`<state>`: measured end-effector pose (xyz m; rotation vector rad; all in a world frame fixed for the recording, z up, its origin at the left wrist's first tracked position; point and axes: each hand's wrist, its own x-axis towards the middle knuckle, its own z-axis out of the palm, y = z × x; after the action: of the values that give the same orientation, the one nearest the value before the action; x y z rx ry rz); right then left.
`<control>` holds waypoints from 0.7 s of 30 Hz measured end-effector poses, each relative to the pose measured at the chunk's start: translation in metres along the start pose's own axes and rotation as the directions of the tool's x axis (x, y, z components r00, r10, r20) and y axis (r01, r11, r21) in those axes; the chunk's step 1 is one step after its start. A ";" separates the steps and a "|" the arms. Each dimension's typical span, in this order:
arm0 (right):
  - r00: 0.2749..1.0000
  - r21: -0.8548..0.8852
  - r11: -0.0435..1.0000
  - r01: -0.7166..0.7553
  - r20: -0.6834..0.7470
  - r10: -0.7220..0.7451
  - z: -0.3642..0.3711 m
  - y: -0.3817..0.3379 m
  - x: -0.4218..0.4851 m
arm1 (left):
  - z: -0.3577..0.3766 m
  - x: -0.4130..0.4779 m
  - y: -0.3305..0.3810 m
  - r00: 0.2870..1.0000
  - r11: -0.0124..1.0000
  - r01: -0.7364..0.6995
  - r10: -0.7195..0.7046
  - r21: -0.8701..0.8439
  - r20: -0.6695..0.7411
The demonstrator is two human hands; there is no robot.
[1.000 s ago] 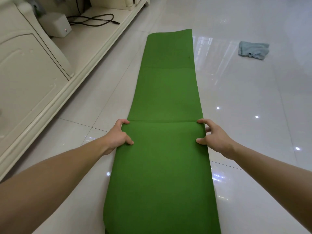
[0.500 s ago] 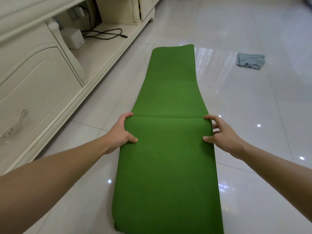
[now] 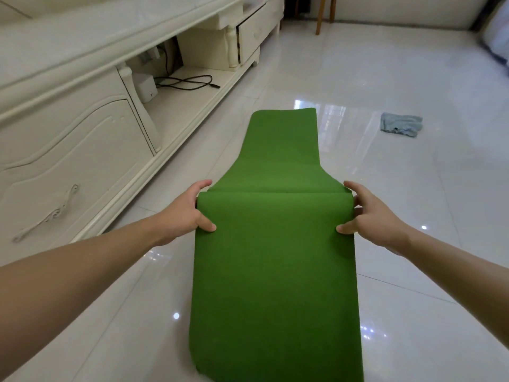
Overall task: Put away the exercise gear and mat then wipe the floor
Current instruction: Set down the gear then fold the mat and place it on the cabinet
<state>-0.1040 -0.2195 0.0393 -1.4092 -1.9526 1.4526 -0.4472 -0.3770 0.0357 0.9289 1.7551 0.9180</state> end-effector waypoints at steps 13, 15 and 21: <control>0.993 -0.086 0.991 0.101 -0.052 -0.105 -0.005 -0.028 -0.010 | -0.019 -0.022 0.020 0.992 0.997 -0.038 0.045 0.064 -0.115; 0.992 -0.076 0.991 0.112 -0.045 -0.116 -0.006 -0.027 -0.010 | -0.019 -0.023 0.019 0.990 0.996 -0.038 0.048 0.082 -0.131; 0.985 -0.069 0.986 0.154 -0.065 -0.159 -0.002 -0.022 -0.008 | -0.011 -0.023 0.017 0.982 0.989 -0.078 0.097 0.122 -0.163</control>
<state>-0.1100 -0.2243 0.0615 -1.2827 -2.0315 1.2644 -0.4473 -0.3915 0.0621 1.0355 1.9402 0.9844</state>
